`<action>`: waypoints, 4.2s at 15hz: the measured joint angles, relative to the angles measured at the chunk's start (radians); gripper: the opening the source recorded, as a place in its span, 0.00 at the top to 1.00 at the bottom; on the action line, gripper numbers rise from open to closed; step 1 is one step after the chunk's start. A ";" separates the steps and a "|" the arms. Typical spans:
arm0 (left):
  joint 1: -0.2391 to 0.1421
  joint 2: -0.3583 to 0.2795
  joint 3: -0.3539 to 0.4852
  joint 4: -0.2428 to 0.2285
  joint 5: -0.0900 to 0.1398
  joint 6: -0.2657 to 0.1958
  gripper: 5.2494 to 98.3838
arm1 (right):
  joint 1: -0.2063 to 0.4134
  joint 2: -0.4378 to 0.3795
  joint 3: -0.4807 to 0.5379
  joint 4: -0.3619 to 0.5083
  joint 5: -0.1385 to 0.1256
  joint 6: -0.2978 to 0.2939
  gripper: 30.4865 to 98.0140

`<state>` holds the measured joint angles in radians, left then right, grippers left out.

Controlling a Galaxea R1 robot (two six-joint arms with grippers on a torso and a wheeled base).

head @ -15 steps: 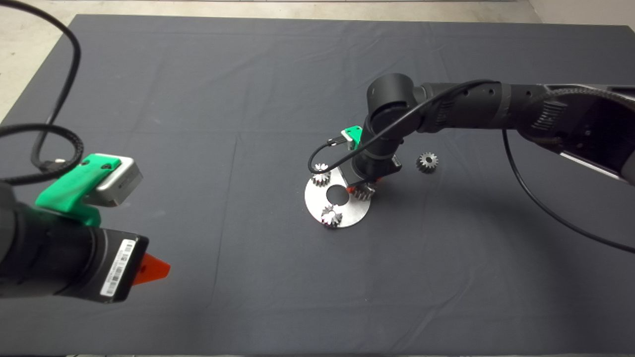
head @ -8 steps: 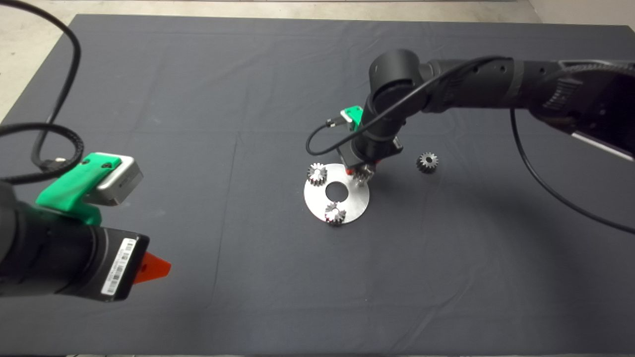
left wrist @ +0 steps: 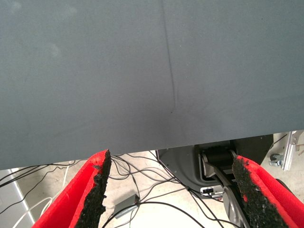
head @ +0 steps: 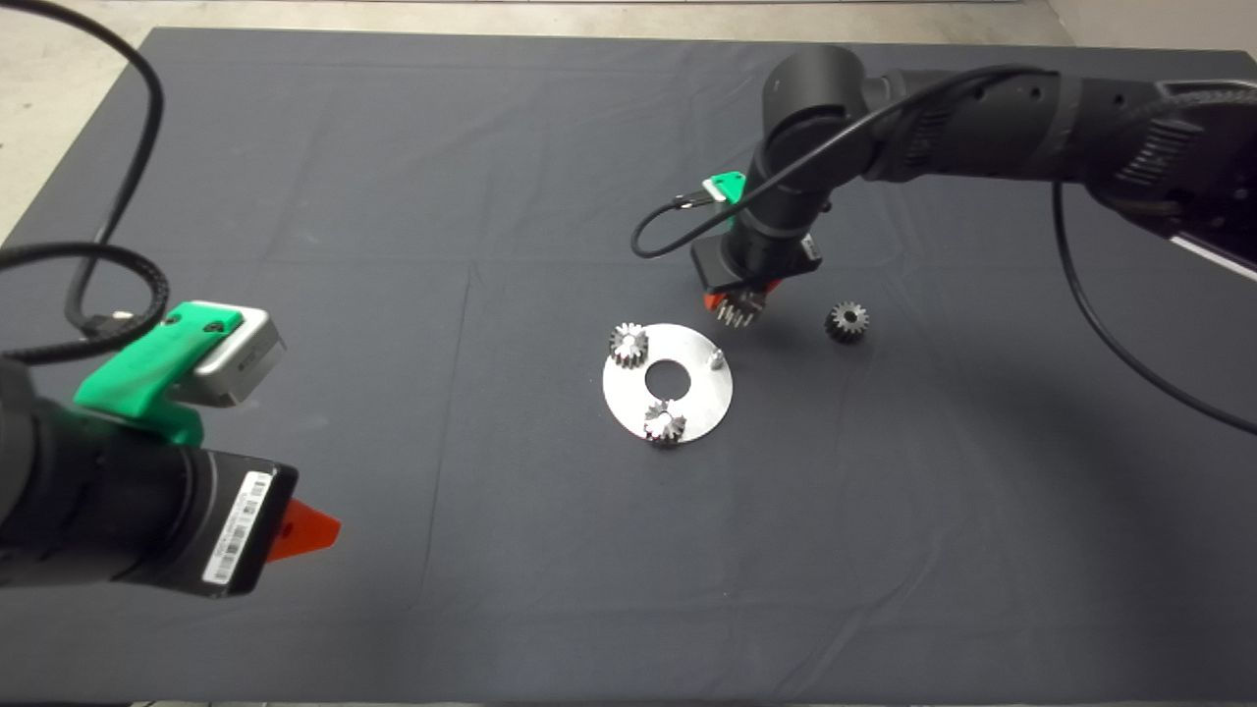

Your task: Remove an incorrectly installed larger gear and replace it with the correct smaller gear

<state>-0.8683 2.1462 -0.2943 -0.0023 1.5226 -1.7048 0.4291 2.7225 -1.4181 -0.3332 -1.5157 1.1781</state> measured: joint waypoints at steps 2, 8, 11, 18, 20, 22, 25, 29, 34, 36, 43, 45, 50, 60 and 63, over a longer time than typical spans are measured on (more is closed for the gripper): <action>0.000 0.003 0.000 0.005 0.000 0.000 0.37 | -0.004 -0.081 -0.010 -0.001 -0.013 -0.015 0.75; 0.000 0.015 0.000 0.017 -0.003 -0.001 0.37 | -0.036 -0.114 0.010 0.000 -0.003 -0.029 0.75; 0.000 0.018 0.000 0.017 -0.004 0.000 0.37 | -0.038 -0.119 0.013 0.000 -0.011 -0.029 0.75; 0.000 0.018 0.000 0.018 -0.004 0.000 0.37 | -0.039 -0.101 0.103 0.001 -0.010 -0.001 0.75; 0.000 0.017 0.000 0.018 -0.003 0.000 0.37 | -0.038 -0.099 0.152 0.000 -0.011 0.030 0.75; 0.000 0.018 0.000 0.018 -0.004 0.000 0.37 | -0.033 -0.099 0.268 0.003 -0.016 0.094 0.75; 0.000 0.017 0.000 0.018 -0.003 -0.001 0.37 | -0.020 -0.106 0.424 0.029 -0.004 0.171 0.75; 0.000 0.018 0.000 0.018 -0.004 -0.007 0.37 | -0.016 -0.231 0.523 0.051 -0.010 0.217 0.75; 0.000 0.018 0.000 0.021 -0.004 -0.012 0.37 | -0.013 -0.388 0.593 0.051 -0.025 0.223 0.75; 0.000 0.018 0.000 0.028 -0.004 -0.012 0.37 | -0.013 -0.396 0.607 0.052 -0.021 0.223 0.75; 0.000 0.018 0.000 0.033 -0.004 -0.012 0.37 | -0.014 -0.413 0.624 0.053 -0.017 0.223 0.74; 0.001 0.018 0.000 0.033 -0.004 -0.012 0.37 | -0.014 -0.418 0.631 0.053 -0.014 0.223 0.73; 0.001 0.020 0.000 0.037 -0.004 -0.012 0.37 | -0.066 -0.476 0.643 0.052 -0.018 0.222 0.73; 0.001 0.020 0.000 0.037 -0.005 -0.015 0.37 | -0.190 -0.516 0.614 0.002 -0.015 0.170 0.72; 0.001 0.020 0.000 0.037 -0.005 -0.019 0.37 | -0.196 -0.517 0.596 -0.018 -0.014 0.154 0.69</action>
<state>-0.8672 2.1664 -0.2943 0.0345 1.5179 -1.7236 0.2336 2.2051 -0.8221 -0.3515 -1.5294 1.3319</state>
